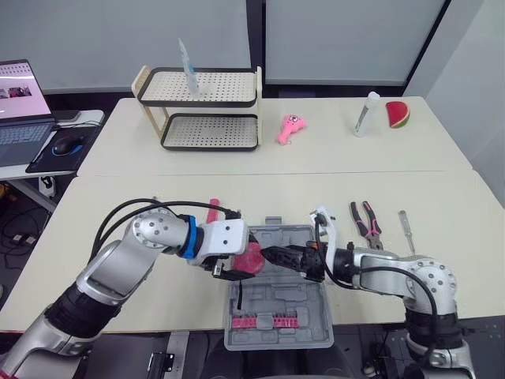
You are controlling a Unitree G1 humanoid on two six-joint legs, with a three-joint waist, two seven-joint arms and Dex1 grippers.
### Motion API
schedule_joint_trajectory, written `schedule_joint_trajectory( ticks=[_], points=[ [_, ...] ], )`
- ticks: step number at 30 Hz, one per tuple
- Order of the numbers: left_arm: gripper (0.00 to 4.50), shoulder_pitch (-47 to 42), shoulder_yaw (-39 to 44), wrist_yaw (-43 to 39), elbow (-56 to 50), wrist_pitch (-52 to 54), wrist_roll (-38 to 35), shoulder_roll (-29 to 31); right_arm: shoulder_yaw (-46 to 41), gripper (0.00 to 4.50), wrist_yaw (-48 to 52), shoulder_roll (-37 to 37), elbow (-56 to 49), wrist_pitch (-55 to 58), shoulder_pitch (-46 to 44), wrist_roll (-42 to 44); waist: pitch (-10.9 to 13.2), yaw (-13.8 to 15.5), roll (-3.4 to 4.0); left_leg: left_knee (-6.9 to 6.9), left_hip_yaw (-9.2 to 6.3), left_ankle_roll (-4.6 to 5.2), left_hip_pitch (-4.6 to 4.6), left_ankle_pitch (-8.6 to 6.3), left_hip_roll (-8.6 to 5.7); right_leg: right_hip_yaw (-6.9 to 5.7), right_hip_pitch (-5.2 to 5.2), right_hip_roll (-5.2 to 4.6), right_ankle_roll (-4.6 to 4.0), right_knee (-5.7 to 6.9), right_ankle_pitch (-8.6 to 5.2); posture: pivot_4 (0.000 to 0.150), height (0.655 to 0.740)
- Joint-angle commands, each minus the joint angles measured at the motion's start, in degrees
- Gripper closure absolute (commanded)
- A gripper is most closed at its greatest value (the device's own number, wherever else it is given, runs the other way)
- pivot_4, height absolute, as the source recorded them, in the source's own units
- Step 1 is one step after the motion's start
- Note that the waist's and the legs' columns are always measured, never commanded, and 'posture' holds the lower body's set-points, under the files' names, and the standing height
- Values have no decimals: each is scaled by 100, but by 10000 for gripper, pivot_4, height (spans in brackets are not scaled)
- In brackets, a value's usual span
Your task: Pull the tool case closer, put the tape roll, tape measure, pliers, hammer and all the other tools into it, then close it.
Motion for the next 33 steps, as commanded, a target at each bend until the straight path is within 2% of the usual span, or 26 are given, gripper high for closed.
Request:
schedule_joint_trajectory(
  ticks=[1, 8, 11, 15, 19, 26, 33],
  points=[
    [13661, -52, 16, 56, -121, -22, 34, -40, 140, 0, -159, 66, 103, -141, -110, 320, 0, -2, 0, 0, 1, 0, 0, 0, 0, 1, 0, 0, 0, 0, 0, 1500, 7356],
    [13661, -20, 63, 125, -143, -21, 19, -132, 383, 0, -174, 53, 296, -263, -170, 409, 0, -2, 0, 1, 1, 0, -1, 0, 0, 1, -2, 0, 0, 1, 0, 1500, 7356],
    [13661, -14, 66, 152, -149, -44, 5, -155, 419, 5989, -167, 48, 362, -325, -185, 457, 0, -2, 0, 1, 1, 0, -2, 0, 0, 1, -2, 0, 0, 1, 0, 1500, 7356],
    [13661, -15, 86, 202, -126, -62, -5, -225, 467, 19301, -141, -1, 406, -366, -183, 494, 0, -1, 0, 1, 1, 0, -2, 0, 0, 2, -4, 0, 0, 2, 0, 1500, 7356],
    [13661, -17, 89, 242, -86, -95, 14, -272, 492, 26850, -135, -19, 428, -401, -182, 521, 0, -1, 0, 1, 1, 0, -3, 0, 0, 2, -4, 0, 0, 2, 0, 1500, 7356],
    [13662, 3, 105, 341, 16, -255, 39, -346, 504, 34737, -144, -26, 465, -466, -183, 600, 0, 0, 0, 1, 1, 0, -4, 0, 0, 2, -5, 0, 0, 2, 0, 1500, 7356],
    [13662, 110, 186, 353, 98, -367, -35, -284, 489, 35544, -221, -139, 466, -547, -145, 808, 0, 0, 0, 1, 2, 0, -4, 0, 0, 3, -5, 0, 0, 2, 0, 1500, 7356]
  ],
)
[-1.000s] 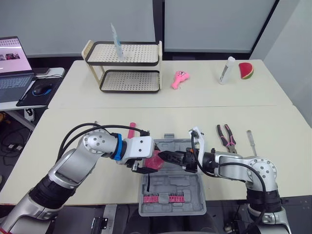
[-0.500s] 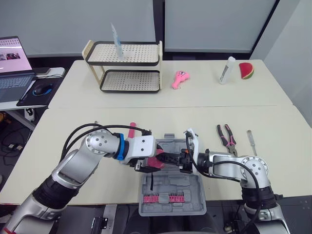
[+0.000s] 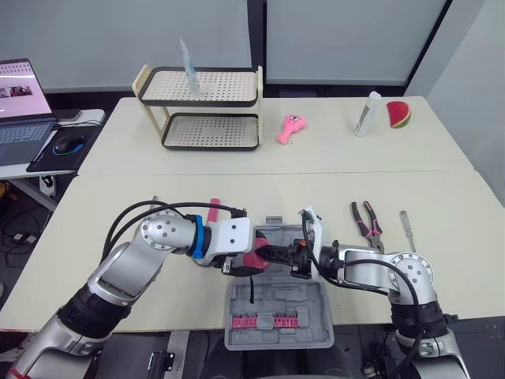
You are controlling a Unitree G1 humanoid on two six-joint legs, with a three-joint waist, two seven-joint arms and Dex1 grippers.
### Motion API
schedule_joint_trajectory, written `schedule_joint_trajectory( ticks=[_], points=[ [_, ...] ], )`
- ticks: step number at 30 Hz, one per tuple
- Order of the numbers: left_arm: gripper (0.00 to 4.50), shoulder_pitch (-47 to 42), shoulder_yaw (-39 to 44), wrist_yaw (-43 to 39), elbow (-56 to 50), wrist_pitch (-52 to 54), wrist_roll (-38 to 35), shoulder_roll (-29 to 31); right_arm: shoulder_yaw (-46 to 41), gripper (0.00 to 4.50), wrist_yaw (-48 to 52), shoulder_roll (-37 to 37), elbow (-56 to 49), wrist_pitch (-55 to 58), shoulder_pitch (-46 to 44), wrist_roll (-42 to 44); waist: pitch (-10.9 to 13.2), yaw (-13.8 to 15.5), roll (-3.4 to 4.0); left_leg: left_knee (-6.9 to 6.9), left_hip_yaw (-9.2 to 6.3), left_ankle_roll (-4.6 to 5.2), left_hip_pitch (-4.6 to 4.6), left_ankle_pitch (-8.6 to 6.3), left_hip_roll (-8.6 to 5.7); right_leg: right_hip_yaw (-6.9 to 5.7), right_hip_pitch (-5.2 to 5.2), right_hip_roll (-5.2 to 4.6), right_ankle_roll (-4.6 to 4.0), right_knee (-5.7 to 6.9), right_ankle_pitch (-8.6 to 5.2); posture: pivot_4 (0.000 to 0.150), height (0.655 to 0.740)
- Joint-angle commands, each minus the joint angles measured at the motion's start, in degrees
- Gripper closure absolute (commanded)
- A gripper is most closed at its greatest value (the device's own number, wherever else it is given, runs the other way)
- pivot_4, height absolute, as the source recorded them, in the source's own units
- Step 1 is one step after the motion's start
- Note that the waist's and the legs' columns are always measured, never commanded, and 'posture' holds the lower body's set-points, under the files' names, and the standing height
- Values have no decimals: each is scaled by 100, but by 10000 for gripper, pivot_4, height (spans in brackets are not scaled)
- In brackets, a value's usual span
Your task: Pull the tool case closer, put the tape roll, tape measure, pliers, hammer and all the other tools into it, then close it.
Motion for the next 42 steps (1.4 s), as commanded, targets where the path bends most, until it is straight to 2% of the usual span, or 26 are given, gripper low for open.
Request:
schedule_joint_trajectory(
  ticks=[1, 4, 6, 15, 18, 22, 24, 28, 32, 35, 38, 42],
  points=[
    [10163, 39, 192, -5, 21, -99, -54, 45, -6, 35793, -13, -100, -140, -58, -13, 333, 0, 0, 0, 0, -1, 0, -1, 0, 0, -1, 0, 0, 0, 0, 0, 1500, 7356],
    [1623, 63, 265, -38, 88, -123, -115, 79, 0, 36879, -56, -214, -155, -108, 12, 471, 0, 1, 0, 0, 0, 0, -1, 0, 0, -1, 0, 0, 0, 0, 0, 1500, 7356],
    [0, 80, 302, -75, 115, -145, -141, 100, 17, 37001, -91, -290, -163, -147, 27, 564, 0, 0, 0, 0, 0, 0, -1, 0, 0, -1, -1, 0, 0, -1, 0, 1500, 7356],
    [0, 366, 808, -423, 46, -125, -594, 452, -34, 37002, -252, -849, -373, -339, 201, 1090, 0, 2, 0, 0, -2, 0, -5, 0, 1, 0, -2, -1, 0, -2, 0, 1500, 7356],
    [0, 560, 1103, -645, -62, -137, -998, 591, -197, 37002, -282, -1423, -548, -439, 329, 1532, 1, 6, 1, 1, -1, 0, -11, 0, 0, 0, -5, -3, 0, -4, 0, 1500, 7356],
    [0, 1063, 1465, -890, -576, -190, -1609, 644, -798, 37002, -57, -2793, -743, -538, 751, 2414, 3, 26, 5, 3, -3, 1, -22, 0, -2, 0, 0, -12, 0, -22, 0, 1500, 7356],
    [0, 1224, 1538, -913, -707, -176, -1698, 680, -951, 37002, 233, -3209, -816, -568, 931, 2447, 2, 29, 2, 4, -7, 1, -29, 0, -2, 0, 6, -13, 1, -39, 1, 1500, 7356],
    [0, 1428, 1529, -939, -836, -361, -1742, 651, -1648, 37002, 1453, -4618, -788, -98, 1557, 2447, 10, 38, 27, 2, -13, 2, -23, 0, -1, -2, 19, -9, 0, -43, 1, 1500, 7356],
    [0, 1413, 1456, -942, -861, -431, -1798, 587, -1859, 37002, 1814, -5513, -607, 40, 2091, 2447, 10, 54, 25, 4, -12, 3, -19, 0, 0, -4, 26, -7, 0, -45, 1, 1500, 7356],
    [0, 1401, 1397, -978, -884, -491, -1807, 585, -1682, 37002, 1583, -5727, -469, -84, 2263, 2356, 10, 48, 24, 3, -11, 3, -14, 0, 4, -3, 31, -2, 0, -45, 1, 1500, 7356],
    [0, 1385, 1324, -970, -890, -557, -1764, 552, -1408, 37002, 1486, -5571, -411, -182, 2182, 2014, 10, 46, 24, 3, -8, 3, -14, 0, 4, -1, 31, -2, 0, -45, 1, 1500, 7356],
    [0, 1311, 1184, -916, -941, -598, -1731, 445, -699, 37002, 1385, -4884, -112, -259, 1697, 1172, 9, 43, 20, 5, -11, 2, -16, 0, 4, -2, 30, -2, 0, -46, 1, 1500, 7356]
  ],
)
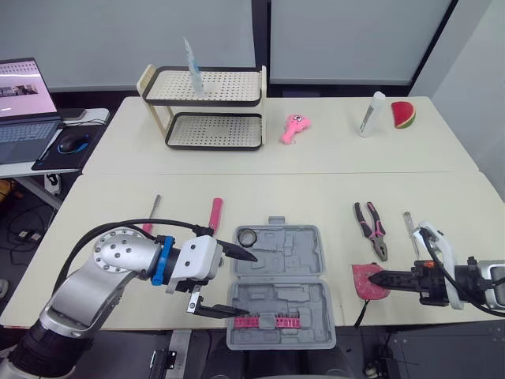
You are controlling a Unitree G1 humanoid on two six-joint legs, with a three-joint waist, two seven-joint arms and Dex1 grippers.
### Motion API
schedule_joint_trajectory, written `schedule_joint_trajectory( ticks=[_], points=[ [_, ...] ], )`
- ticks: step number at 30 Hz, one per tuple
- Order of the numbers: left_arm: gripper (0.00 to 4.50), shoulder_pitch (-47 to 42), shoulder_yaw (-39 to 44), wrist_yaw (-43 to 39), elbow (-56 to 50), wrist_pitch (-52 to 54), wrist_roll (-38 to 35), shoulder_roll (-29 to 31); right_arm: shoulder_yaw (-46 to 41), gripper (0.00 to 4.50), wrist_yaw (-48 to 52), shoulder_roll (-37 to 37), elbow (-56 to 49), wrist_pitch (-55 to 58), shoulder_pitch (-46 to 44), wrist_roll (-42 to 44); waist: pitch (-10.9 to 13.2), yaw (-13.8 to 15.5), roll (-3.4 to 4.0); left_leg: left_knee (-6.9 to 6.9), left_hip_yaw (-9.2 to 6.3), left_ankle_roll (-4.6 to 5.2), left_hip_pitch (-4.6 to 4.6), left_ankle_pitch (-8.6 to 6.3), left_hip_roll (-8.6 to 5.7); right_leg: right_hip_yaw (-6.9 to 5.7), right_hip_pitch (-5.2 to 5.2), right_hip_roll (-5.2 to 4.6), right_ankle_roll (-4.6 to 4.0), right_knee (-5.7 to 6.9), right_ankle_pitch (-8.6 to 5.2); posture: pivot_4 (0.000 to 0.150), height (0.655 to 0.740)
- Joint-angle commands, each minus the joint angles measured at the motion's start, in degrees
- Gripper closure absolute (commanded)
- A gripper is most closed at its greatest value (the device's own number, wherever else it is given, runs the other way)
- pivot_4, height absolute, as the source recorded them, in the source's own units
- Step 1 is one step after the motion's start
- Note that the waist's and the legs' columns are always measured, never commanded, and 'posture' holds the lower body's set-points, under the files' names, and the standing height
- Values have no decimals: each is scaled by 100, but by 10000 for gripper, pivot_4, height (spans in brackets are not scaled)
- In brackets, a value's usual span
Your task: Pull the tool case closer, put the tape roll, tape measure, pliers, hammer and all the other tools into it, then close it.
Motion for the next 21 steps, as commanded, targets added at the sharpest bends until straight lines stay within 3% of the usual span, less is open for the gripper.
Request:
schedule_joint_trajectory(
  ticks=[1, 7, 21],
  points=[
    [0, -83, -111, 57, -236, -133, -12, -109, 456, 37002, -59, 472, 222, -67, -353, -636, 0, -4, 0, -1, 2, 0, 2, 0, -1, 2, 0, 0, 0, 0, 0, 1500, 7356],
    [0, -115, -256, 132, -308, -192, 30, -206, 673, 37002, 159, 937, 538, 126, -553, -1413, 1, 1, 4, 0, 2, 0, -5, 0, -3, 2, -5, -2, 0, -1, 0, 1500, 7356],
    [0, -148, -431, 142, -234, -367, 139, -326, 462, 37002, 435, 1473, 708, 584, -601, -2161, 1, 1, 4, -1, 0, 0, -3, 0, -3, 1, -4, -1, 0, 1, 0, 1500, 7356]
  ],
)
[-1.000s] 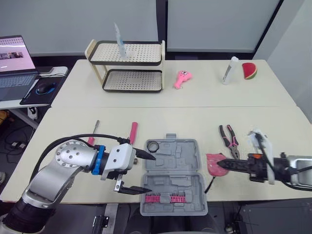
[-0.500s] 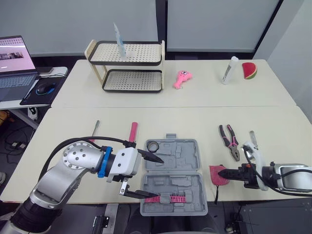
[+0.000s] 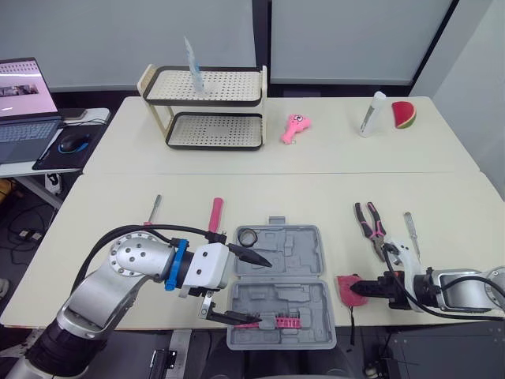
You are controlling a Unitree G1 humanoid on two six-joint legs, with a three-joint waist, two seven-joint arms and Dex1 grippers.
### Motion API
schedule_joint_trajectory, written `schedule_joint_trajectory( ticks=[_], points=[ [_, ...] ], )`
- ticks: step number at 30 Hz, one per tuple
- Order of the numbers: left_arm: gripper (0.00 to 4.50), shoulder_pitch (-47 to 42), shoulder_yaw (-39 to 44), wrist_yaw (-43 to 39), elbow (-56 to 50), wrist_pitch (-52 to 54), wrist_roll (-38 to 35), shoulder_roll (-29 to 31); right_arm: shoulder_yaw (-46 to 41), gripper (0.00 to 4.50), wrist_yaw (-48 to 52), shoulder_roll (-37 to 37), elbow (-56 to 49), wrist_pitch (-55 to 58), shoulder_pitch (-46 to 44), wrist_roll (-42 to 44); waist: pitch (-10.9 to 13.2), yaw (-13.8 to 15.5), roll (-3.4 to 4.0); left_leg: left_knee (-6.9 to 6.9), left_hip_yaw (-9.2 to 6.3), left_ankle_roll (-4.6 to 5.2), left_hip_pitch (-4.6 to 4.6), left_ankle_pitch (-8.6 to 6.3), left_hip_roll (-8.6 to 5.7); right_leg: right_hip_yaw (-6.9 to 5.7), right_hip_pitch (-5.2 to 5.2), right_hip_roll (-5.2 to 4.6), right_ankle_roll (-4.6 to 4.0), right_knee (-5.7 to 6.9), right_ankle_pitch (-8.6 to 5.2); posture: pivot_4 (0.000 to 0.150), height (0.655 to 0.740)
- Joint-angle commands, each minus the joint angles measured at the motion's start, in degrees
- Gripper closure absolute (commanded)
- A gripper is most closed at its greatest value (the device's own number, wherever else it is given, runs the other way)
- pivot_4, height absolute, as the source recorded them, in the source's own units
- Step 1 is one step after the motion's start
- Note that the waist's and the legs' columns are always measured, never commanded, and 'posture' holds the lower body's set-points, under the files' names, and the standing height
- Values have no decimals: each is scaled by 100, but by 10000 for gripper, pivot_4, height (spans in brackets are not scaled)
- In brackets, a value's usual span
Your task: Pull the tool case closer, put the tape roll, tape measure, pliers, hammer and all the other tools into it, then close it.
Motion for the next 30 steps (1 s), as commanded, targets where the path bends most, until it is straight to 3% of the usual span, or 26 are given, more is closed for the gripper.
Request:
schedule_joint_trajectory(
  ticks=[1, 2, 4, 14, 17, 19, 22, 23, 26, 30],
  points=[
    [0, -41, -78, 18, -121, -138, 39, -45, -203, 37002, -8, 149, 66, 117, -6, -99, 0, 0, 0, 0, 0, 0, 0, 0, 0, 0, 1, 0, 0, 0, 0, 1500, 7356],
    [0, -45, -80, 12, -109, -145, 46, -52, -247, 37002, -53, 186, 94, 148, -11, -117, 0, 0, 0, 0, 0, 0, 0, 0, 0, 0, 1, 0, 0, 0, 0, 1500, 7356],
    [0, -54, -79, 11, -90, -150, 53, -63, -355, 29669, -82, 187, 121, 235, 2, -138, 0, -1, 0, 0, 1, 0, 1, 0, 0, 1, 1, 0, 0, 0, 0, 1500, 7356],
    [0, -75, -69, 119, 35, -171, 119, -130, -1418, 10383, 200, -456, -173, 723, 480, 127, 0, 6, 0, 1, 2, 0, 0, 0, -1, 1, 2, -1, 0, 0, 0, 1500, 7356],
    [0, -79, -54, 133, 77, -188, 113, -127, -1494, 755, 1296, -1094, -1147, 157, 856, -863, -3, 8, 8, 0, 4, 1, 2, 0, -1, 2, 1, 0, 0, 1, 0, 1500, 7356],
    [0, -80, -50, 127, 101, -205, 114, -124, -1432, 306, 1957, -1375, -1623, -458, 1114, -1544, -3, -1, 7, -1, 2, 1, 5, 0, 2, -3, 1, 4, 0, 0, 0, 1500, 7356],
    [0, -136, -105, 141, 173, -233, 161, -170, -292, 306, 3619, -2269, -2156, -4686, 2374, -5230, -6, 5, 13, -2, 4, 1, 7, 0, 1, -8, -1, 6, 2, -3, -1, 1500, 7356],
    [0, -151, -124, 148, 183, -237, 175, -183, -89, 306, 3874, -2331, -2045, -5594, 2584, -5915, -5, 13, 10, -2, 6, 0, 10, 0, 0, -12, 1, 6, 4, -4, -2, 1500, 7356],
    [0, -159, -159, 179, 171, -231, 221, -208, 349, 306, 4176, -1921, -1296, -7127, 2375, -6859, -4, -9, 3, 1, 11, -2, 14, 1, 0, -12, 4, 6, 8, -5, -2, 1500, 7356],
    [0, -89, -151, 194, 102, -230, 261, -200, 597, 306, 4377, -1327, -669, -7821, 1973, -7337, -3, -21, 3, 1, 17, -4, 22, 2, 1, -4, 9, 4, 6, 2, 0, 1500, 7356]
  ],
)
